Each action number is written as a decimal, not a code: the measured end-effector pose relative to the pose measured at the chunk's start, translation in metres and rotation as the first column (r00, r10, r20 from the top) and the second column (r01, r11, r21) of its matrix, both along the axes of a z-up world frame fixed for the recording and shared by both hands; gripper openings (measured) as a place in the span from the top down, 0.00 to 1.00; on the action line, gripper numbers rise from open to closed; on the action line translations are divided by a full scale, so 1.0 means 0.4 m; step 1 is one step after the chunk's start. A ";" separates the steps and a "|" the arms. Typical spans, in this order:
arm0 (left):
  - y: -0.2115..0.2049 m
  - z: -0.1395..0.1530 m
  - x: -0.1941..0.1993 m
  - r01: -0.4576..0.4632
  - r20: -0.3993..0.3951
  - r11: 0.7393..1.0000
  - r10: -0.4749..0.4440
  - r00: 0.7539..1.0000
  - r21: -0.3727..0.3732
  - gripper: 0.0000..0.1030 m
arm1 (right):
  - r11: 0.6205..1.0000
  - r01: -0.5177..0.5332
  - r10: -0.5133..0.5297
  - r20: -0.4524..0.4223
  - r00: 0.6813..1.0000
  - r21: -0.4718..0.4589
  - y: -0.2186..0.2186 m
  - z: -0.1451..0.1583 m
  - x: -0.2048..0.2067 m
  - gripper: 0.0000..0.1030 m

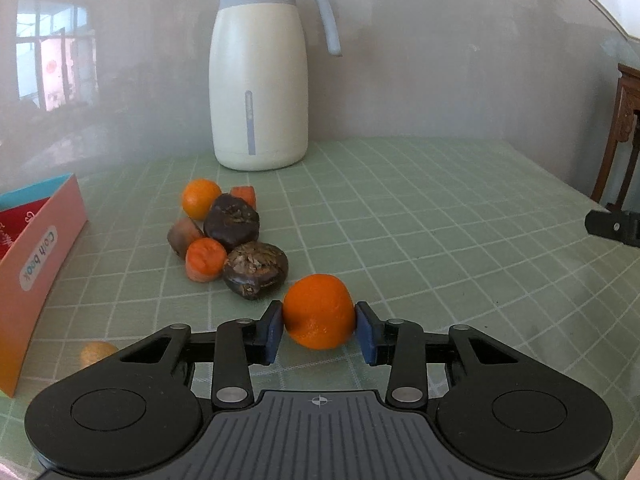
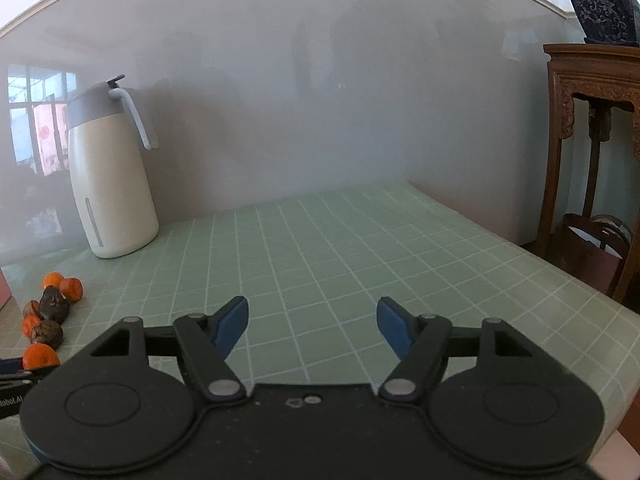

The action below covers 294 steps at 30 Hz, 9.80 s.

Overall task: Organize fruits
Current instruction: 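Carry the orange with the left gripper into the red box and open, then move the right gripper to the small tan round nut and grasp it, then carry the tan nut with the right gripper into the red box and open, then move the left gripper to the fruit pile beside the white jug, then close the left gripper on the dark brown wrinkled nut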

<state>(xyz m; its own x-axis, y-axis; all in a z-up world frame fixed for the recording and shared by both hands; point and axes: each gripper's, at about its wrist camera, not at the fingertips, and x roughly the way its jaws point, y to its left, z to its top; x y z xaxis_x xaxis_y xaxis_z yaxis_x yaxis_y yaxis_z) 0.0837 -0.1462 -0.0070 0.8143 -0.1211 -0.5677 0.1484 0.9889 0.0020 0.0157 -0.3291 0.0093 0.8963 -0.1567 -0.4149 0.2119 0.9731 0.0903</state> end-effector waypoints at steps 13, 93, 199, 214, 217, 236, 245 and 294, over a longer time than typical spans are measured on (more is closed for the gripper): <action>0.063 0.065 -0.058 -0.006 0.080 1.000 0.007 0.997 -0.012 0.62 | 1.000 -0.016 0.016 -0.018 1.000 0.008 0.025 0.000 0.016 0.31; 0.677 0.090 -0.169 -0.545 0.177 0.838 0.533 0.828 0.024 0.00 | 0.960 -0.280 0.280 -0.047 0.959 -0.008 0.366 0.009 0.074 0.31; 0.910 0.069 -0.300 -0.650 0.139 0.759 0.649 0.748 -0.044 0.00 | 0.793 -0.595 0.601 0.004 0.799 -0.134 0.891 0.033 0.021 0.68; 0.722 0.081 -0.188 -0.536 0.150 0.844 0.532 0.833 -0.016 0.00 | 0.902 -0.419 0.421 0.000 0.907 -0.109 0.609 0.020 0.059 0.62; 0.679 0.084 -0.171 -0.509 0.155 0.861 0.503 0.850 -0.003 0.00 | 0.910 -0.398 0.401 0.007 0.916 -0.114 0.567 0.024 0.057 0.60; 0.413 0.086 -0.088 -0.337 0.168 0.941 0.331 0.929 0.011 0.00 | 0.970 -0.220 0.223 0.027 0.974 -0.102 0.304 0.034 0.025 0.56; 0.310 0.065 -0.048 -0.270 0.143 0.963 0.268 0.953 -0.004 0.00 | 0.984 -0.155 0.158 0.028 0.987 -0.090 0.216 0.026 0.016 0.55; 0.047 0.019 0.065 -0.096 0.017 0.994 0.095 0.995 0.052 0.57 | 0.999 0.045 -0.046 -0.040 0.998 -0.029 0.049 -0.023 0.043 0.53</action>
<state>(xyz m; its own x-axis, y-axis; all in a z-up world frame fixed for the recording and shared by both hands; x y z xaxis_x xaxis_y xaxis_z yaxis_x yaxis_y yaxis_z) 0.1098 -0.1274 0.0008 0.8290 -0.0123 -0.5591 0.0526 0.9970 0.0560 0.0329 -0.3096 0.0002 0.8705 -0.2088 -0.4457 0.2586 0.9645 0.0531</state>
